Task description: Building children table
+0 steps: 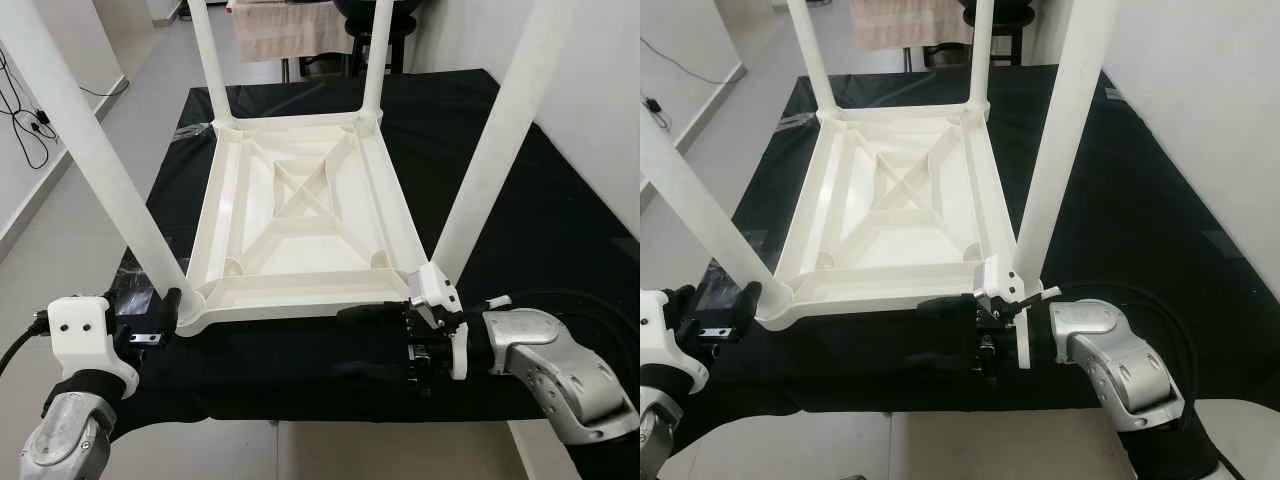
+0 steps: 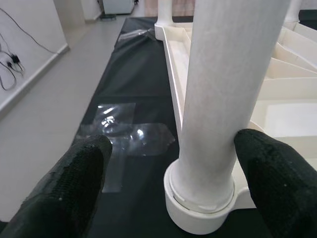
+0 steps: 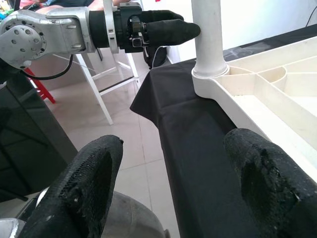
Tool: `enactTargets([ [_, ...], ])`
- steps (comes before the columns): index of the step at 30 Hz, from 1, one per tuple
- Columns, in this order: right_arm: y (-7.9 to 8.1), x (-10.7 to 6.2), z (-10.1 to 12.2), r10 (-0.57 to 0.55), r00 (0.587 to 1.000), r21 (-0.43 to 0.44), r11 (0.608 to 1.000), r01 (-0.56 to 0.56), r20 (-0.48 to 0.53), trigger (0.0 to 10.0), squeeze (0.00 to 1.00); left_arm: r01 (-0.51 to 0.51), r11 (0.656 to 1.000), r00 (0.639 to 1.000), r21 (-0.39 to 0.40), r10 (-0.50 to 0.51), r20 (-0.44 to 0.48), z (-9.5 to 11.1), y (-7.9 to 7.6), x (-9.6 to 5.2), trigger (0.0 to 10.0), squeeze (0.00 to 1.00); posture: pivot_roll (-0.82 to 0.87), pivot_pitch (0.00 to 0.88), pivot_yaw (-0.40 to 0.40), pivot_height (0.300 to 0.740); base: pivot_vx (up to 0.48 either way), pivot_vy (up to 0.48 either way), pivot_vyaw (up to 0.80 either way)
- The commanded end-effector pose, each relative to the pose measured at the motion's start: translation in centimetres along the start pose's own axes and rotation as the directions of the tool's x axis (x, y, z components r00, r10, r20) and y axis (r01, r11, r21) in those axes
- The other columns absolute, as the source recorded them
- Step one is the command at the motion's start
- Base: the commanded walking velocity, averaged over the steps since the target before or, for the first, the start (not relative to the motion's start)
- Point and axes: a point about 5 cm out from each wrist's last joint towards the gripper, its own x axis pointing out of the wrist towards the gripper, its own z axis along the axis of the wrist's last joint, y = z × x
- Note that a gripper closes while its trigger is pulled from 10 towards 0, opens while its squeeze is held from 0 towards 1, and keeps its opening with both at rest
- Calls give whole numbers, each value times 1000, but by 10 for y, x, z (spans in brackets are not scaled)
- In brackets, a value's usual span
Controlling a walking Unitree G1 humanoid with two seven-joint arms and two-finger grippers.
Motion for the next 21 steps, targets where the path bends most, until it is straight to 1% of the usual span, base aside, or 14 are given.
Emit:
enactTargets([
  [1,4,5,4,30,1000,-11,999,-30,4,10000,0,-28,1000,999,3,28,-31,-3,6,-1,10000,0,53,144,-23,740,0,0,0],
  [2,5,5,5,33,999,-13,999,-33,6,10000,0,-34,999,999,-15,33,-37,-3,7,-1,9608,0,54,156,-22,740,0,0,0],
  [3,5,5,5,33,999,-13,999,-33,6,10000,0,-34,999,999,-15,33,-37,-3,7,-1,9608,0,54,156,-22,740,0,0,0],
  [4,6,6,7,37,999,-15,999,-37,10,10000,0,-40,999,998,-32,38,-42,-4,8,-2,8353,0,55,164,-22,740,0,0,0],
  [5,6,6,7,37,999,-15,999,-37,10,10000,0,-40,999,998,-32,38,-42,-4,8,-2,8353,0,55,164,-22,740,0,0,0],
  [6,7,6,8,40,999,-17,999,-40,13,10000,0,-47,998,998,-47,44,-47,-4,9,-3,7961,0,56,168,-22,740,0,0,0],
  [7,7,6,8,40,999,-17,999,-40,13,10000,0,-47,998,998,-47,44,-47,-4,9,-3,7961,0,56,168,-22,740,0,0,0],
  [8,7,7,10,43,999,-20,999,-43,18,10000,0,-39,997,998,-61,36,-49,-3,9,-4,8549,0,58,174,-25,740,0,0,0],
  [9,7,7,10,43,999,-20,999,-43,18,10000,0,-39,997,998,-61,36,-49,-3,9,-4,8549,0,58,174,-25,740,0,0,0],
  [10,8,7,11,44,999,-22,999,-44,21,10000,0,-17,997,999,-70,13,-52,-2,9,-5,10000,0,60,177,-27,740,0,0,0],
  [13,8,7,15,47,999,-30,998,-46,28,10000,0,83,996,995,-33,-85,-56,5,8,-5,10000,0,65,183,-34,740,0,0,0],
  [17,7,9,22,55,998,-50,997,-53,38,10000,0,105,994,993,5,-104,-48,16,10,-1,10000,0,71,185,-34,740,0,0,0],
  [20,9,8,25,57,997,-58,997,-54,46,10000,0,107,994,993,7,-106,-42,20,9,-2,10000,0,70,191,-31,740,0,0,0],
  [21,11,8,27,56,997,-61,997,-53,49,10000,0,121,993,992,-6,-121,-39,22,5,-3,10000,0,72,201,-29,740,0,0,0],
])
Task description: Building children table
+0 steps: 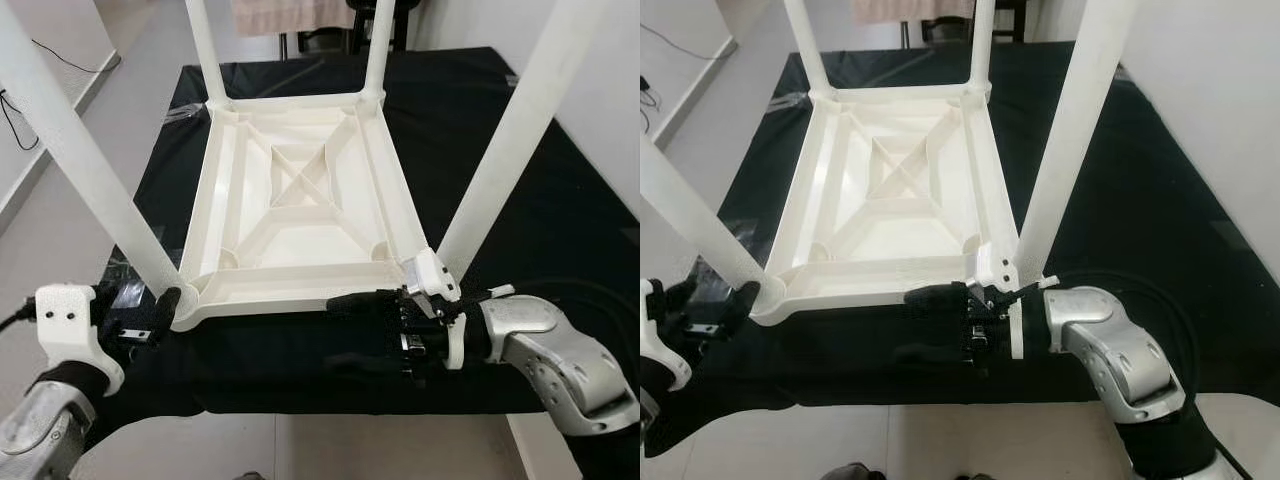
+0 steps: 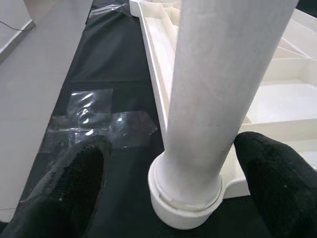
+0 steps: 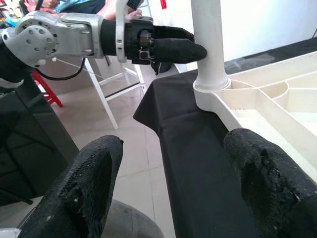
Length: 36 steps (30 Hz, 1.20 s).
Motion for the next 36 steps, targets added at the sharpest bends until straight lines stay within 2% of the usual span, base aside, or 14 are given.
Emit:
enactTargets([
  [1,6,2,5,20,1000,-6,1000,-20,18,10000,0,16,1000,1000,-7,-16,-1,6,-4,-3,10000,0,72,201,-29,740,0,0,0],
  [2,7,2,6,20,1000,-6,1000,-20,20,10000,0,30,999,1000,-11,-30,-4,6,-9,-3,10000,0,72,206,-27,740,0,0,0],
  [9,9,1,8,19,1000,-6,1000,-19,23,10000,0,44,999,999,-7,-44,-13,6,-14,-4,10000,0,67,224,-24,740,0,0,0],
  [13,8,0,11,15,1000,-9,1000,-15,25,10000,0,8,1000,1000,23,-9,9,15,-7,-1,10000,0,67,231,-31,740,0,0,0],
  [14,7,0,13,17,999,-13,1000,-16,30,10000,0,-32,998,999,47,31,20,17,3,1,10000,0,64,237,-34,740,0,0,0],
  [16,7,0,13,17,999,-13,1000,-16,30,10000,0,-32,998,999,47,31,20,17,3,1,10000,0,64,237,-34,740,0,0,0],
  [20,8,1,15,18,999,-16,1000,-17,33,10000,0,-100,992,995,81,99,22,18,15,-4,10000,0,63,245,-33,740,0,0,0],
  [24,7,1,16,15,999,-17,1000,-14,34,10000,0,-116,990,993,75,115,18,16,20,-7,10000,0,62,249,-34,740,0,0,0],
  [31,5,2,19,6,999,-30,1000,-4,39,10000,0,-121,991,992,52,119,28,14,21,-5,10000,0,60,241,-32,740,0,0,0],
  [32,1,1,25,-17,998,-50,999,20,64,10000,0,-128,990,992,53,126,27,11,24,-3,0,0,56,235,-28,740,0,0,0],
  [36,0,0,30,-27,996,-60,998,33,90,10000,0,-126,990,992,56,125,24,9,27,-2,0,0,46,229,-23,740,0,0,0],
])
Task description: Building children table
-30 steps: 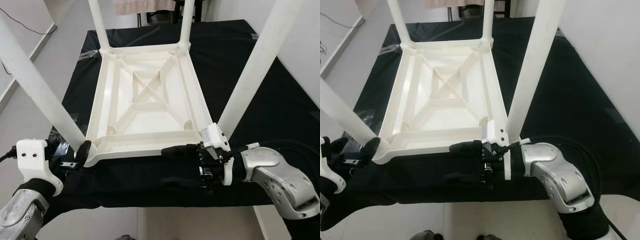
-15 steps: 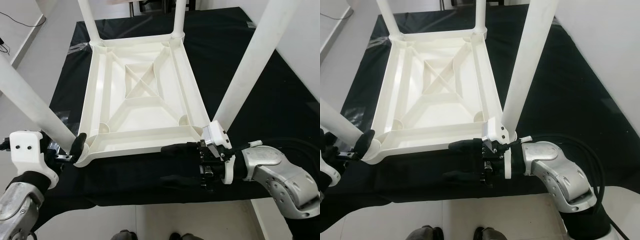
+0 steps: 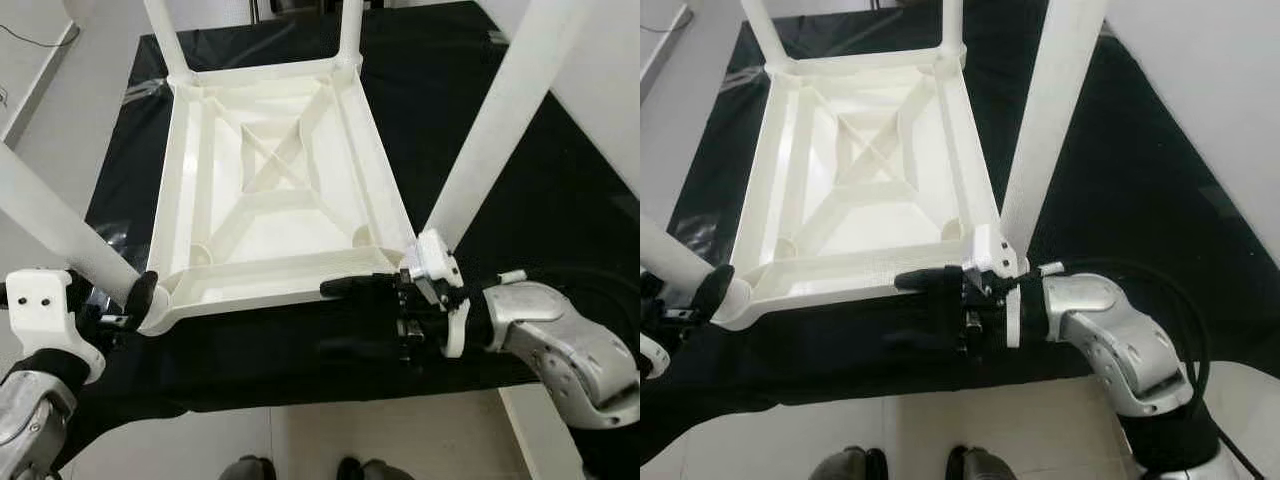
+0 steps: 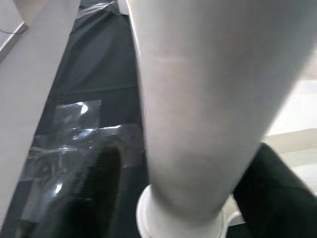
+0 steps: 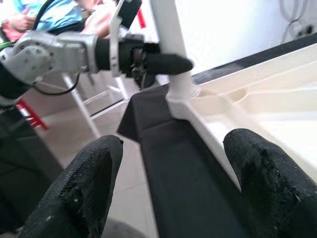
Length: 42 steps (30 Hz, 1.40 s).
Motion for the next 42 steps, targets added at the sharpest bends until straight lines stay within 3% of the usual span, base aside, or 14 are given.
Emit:
enactTargets([
  [1,3,2,3,17,1000,-6,1000,-17,26,10000,0,-73,997,997,19,74,-31,-6,13,-2,0,0,46,229,-23,740,0,0,0],
  [7,9,-13,14,-28,998,-29,999,30,60,10000,0,-59,998,998,14,59,-20,-7,16,8,0,0,11,211,-7,740,0,0,0],
  [10,10,-31,17,-115,990,-26,993,118,77,10000,0,-53,998,998,14,54,-18,-8,16,12,0,0,5,205,-6,740,0,0,0],
  [11,11,-45,19,-194,976,-10,981,196,100,10000,0,-51,999,999,13,52,-17,-8,18,14,0,0,-11,200,-4,740,0,0,0],
  [12,11,-45,19,-194,976,-10,981,196,100,10000,0,-51,999,999,13,52,-17,-8,18,14,0,0,-11,200,-4,740,0,0,0],
  [14,20,-83,23,-325,937,25,945,325,131,10000,0,-51,999,999,10,52,-14,-9,20,19,0,0,-32,192,5,740,0,0,0],
  [15,20,-83,23,-325,937,25,945,325,131,10000,0,-51,999,999,10,52,-14,-9,20,19,0,0,-32,192,5,740,0,0,0],
  [18,23,-107,29,-410,900,16,911,412,146,10000,0,-52,999,999,9,52,-9,-10,22,22,0,0,-41,188,12,740,0,0,0],
  [21,0,-124,58,-551,785,-66,806,589,283,10000,0,-46,999,999,14,46,-7,-10,22,28,0,0,-39,173,22,740,0,0,0],
  [24,-6,-116,72,-519,786,-97,811,577,337,10000,0,-44,999,999,16,44,-7,-11,21,30,0,0,-36,168,22,740,0,0,0],
  [29,-12,-83,102,-346,846,-205,868,453,406,10000,0,-46,999,999,14,46,-3,-14,19,32,0,0,-26,149,11,740,0,0,0],
  [33,-13,-69,117,-262,863,-261,880,397,432,10000,0,-46,999,999,12,46,-2,-15,18,32,0,0,-20,143,9,740,0,0,0],
  [36,-14,-65,122,-245,867,-284,876,389,434,10000,0,-46,999,999,12,46,-1,-15,18,32,0,0,-21,141,7,740,0,0,0],
  [42,-32,-46,143,-280,857,-321,840,436,432,10000,0,-47,999,999,10,47,3,-16,18,33,0,0,-24,134,1,740,0,0,0],
])
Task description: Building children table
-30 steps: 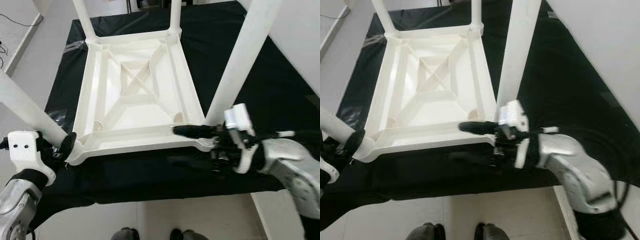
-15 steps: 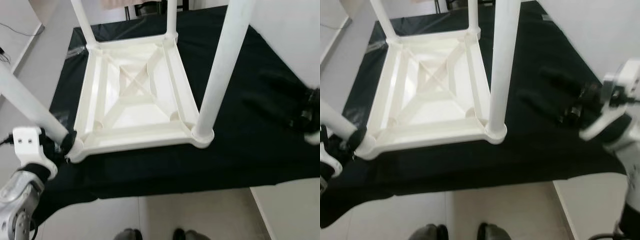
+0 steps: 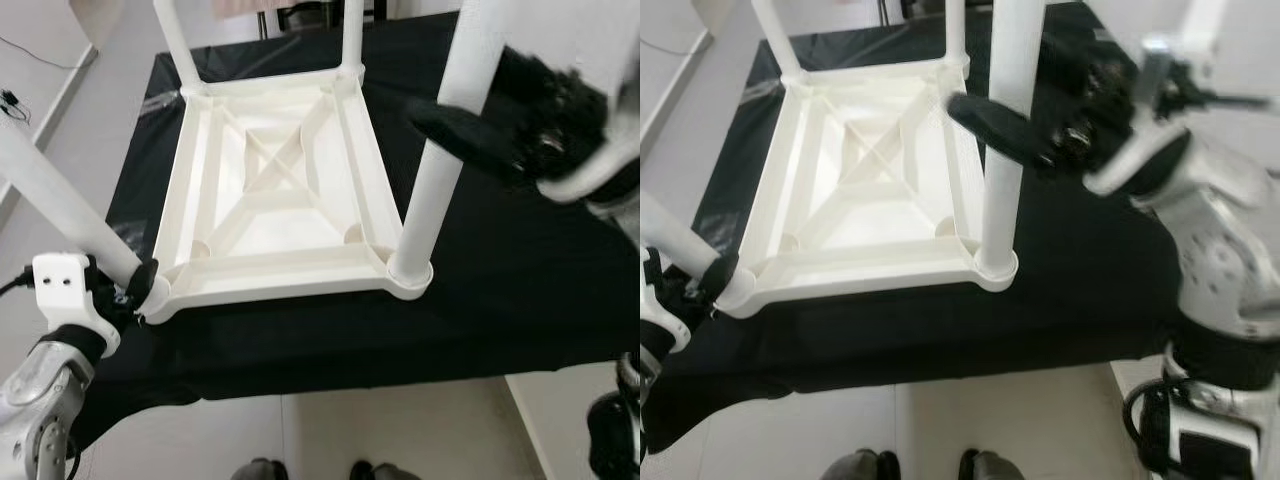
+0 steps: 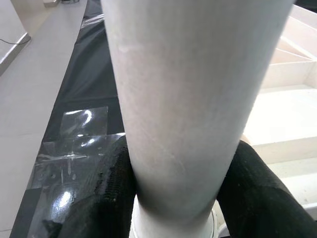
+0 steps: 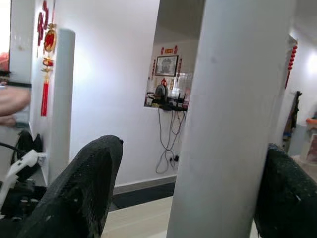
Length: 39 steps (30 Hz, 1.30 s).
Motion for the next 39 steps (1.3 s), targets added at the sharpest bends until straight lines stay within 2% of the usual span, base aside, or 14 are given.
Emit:
enactTargets([
  [1,-4,9,-2,-26,999,-14,1000,26,-21,10000,0,-62,998,998,24,62,-2,-2,9,-2,0,0,-26,131,-3,740,0,0,0],
  [2,-6,9,-2,-43,999,-15,999,43,-21,6588,0,-63,998,998,24,63,-1,-2,9,-2,0,0,-26,131,-3,740,0,0,0],
  [4,-9,9,-2,-67,997,-11,998,67,-23,6588,0,-64,998,998,24,64,1,-2,9,-2,0,0,-24,127,-9,740,0,0,0],
  [5,-17,6,-4,-133,990,-20,991,132,-54,3608,0,-67,997,998,25,67,3,-2,9,-3,0,0,-22,126,-12,740,0,0,0],
  [7,-17,6,-4,-133,990,-20,991,132,-54,3608,0,-67,997,998,25,67,3,-2,9,-3,0,0,-22,126,-12,740,0,0,0],
  [9,-24,-2,-7,-199,974,-21,980,198,-106,0,0,-69,997,998,28,69,5,-2,9,-3,0,0,-26,131,-13,740,0,0,0],
  [23,-18,-22,-4,-213,971,80,972,222,-106,0,0,-64,997,998,45,63,20,1,8,-1,0,0,-36,133,-3,740,0,0,0],
  [24,-19,-22,-6,-244,964,87,963,253,-108,0,0,-72,996,996,58,69,53,10,9,1,10000,0,-33,129,-4,740,0,0,0],
  [30,-28,-19,-22,-384,913,107,910,399,-139,0,0,-33,997,982,75,18,187,51,7,13,10000,173,-12,120,-2,740,0,0,0],
  [33,-47,-26,-53,-592,779,150,767,623,-209,0,0,60,990,940,124,-98,326,110,1,28,10000,271,22,106,3,740,0,0,0],
  [35,-60,-41,-93,-739,590,164,570,805,-324,0,0,117,968,875,223,-207,437,172,-5,36,10000,263,47,94,7,740,0,0,0],
  [36,-60,-41,-93,-739,590,164,570,805,-324,0,0,117,968,875,223,-207,437,172,-5,36,10000,263,47,94,7,740,0,0,0],
  [38,-60,-58,-132,-793,415,172,379,909,-445,0,0,164,943,798,291,-300,523,231,-15,42,10000,235,78,86,13,740,0,0,0],
  [39,-60,-58,-132,-793,415,172,379,909,-445,0,0,164,943,798,291,-300,523,231,-15,42,10000,235,78,86,13,740,0,0,0],
])
